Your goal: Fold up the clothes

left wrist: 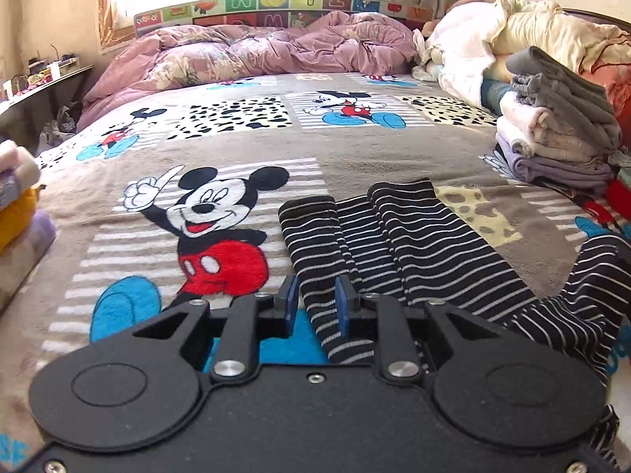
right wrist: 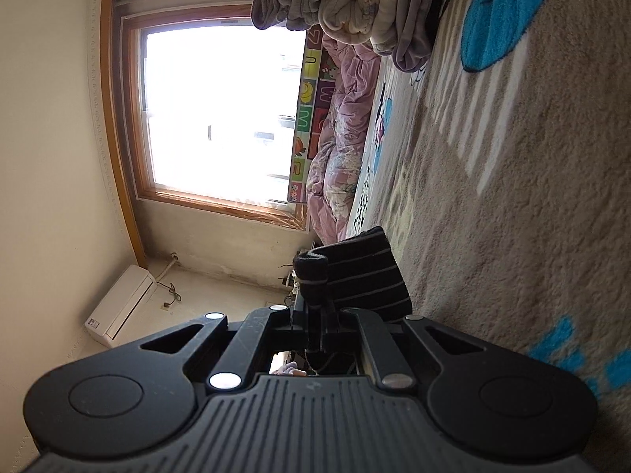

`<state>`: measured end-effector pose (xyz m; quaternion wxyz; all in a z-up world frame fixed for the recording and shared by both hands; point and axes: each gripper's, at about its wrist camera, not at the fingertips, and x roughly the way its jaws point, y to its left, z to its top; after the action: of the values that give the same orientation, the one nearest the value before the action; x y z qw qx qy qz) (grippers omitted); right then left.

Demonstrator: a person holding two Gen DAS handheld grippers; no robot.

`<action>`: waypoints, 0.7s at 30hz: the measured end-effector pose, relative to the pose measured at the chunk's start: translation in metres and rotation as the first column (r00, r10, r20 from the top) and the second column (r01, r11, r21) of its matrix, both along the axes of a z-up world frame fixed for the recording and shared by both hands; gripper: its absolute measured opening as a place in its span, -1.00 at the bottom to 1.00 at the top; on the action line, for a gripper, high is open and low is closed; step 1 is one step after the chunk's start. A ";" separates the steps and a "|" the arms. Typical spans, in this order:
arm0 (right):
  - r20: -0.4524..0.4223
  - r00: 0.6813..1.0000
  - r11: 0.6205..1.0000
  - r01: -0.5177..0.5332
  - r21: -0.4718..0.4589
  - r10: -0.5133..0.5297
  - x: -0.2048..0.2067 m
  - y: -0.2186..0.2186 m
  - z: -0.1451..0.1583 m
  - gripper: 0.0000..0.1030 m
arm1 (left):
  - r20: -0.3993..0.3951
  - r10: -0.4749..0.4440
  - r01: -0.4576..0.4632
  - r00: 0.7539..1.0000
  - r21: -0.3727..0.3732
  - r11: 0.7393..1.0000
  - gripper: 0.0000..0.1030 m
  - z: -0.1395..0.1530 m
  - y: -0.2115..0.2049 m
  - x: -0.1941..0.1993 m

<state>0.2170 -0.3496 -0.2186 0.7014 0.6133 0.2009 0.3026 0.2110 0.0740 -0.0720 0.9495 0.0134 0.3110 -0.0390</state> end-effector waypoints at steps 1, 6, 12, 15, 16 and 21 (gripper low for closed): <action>-0.002 1.000 1.000 0.000 -0.005 0.000 0.000 0.001 -0.001 -0.84 | -0.005 0.016 -0.016 1.000 -0.007 1.000 -0.63 0.001 0.000 -0.017; 0.005 1.000 0.999 0.005 -0.039 -0.005 -0.002 0.004 -0.002 -0.84 | -0.058 0.037 -0.043 0.998 -0.102 0.994 -0.64 -0.016 -0.017 -0.089; 0.025 0.999 0.999 0.028 -0.045 -0.027 -0.007 0.001 -0.008 -0.84 | -0.108 0.118 -0.128 0.987 -0.092 0.987 -0.65 -0.041 -0.045 -0.109; 0.036 0.999 0.999 0.034 -0.041 -0.033 -0.010 -0.002 -0.010 -0.84 | -0.080 0.203 -0.214 0.976 -0.160 0.964 -0.65 -0.032 -0.039 -0.121; 0.039 0.999 0.999 0.034 -0.039 -0.032 -0.010 -0.002 -0.011 -0.82 | -0.087 0.224 -0.237 0.971 -0.194 0.952 -0.65 -0.031 -0.035 -0.126; 0.047 0.999 0.998 0.027 -0.054 -0.024 -0.009 -0.001 -0.010 -0.80 | -0.161 0.279 -0.313 0.947 -0.253 0.915 -0.65 -0.045 -0.027 -0.154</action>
<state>0.2077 -0.3507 -0.2284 0.7263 0.5891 0.1850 0.3021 0.0571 0.0467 -0.1170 0.9163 -0.1684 0.3580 0.0619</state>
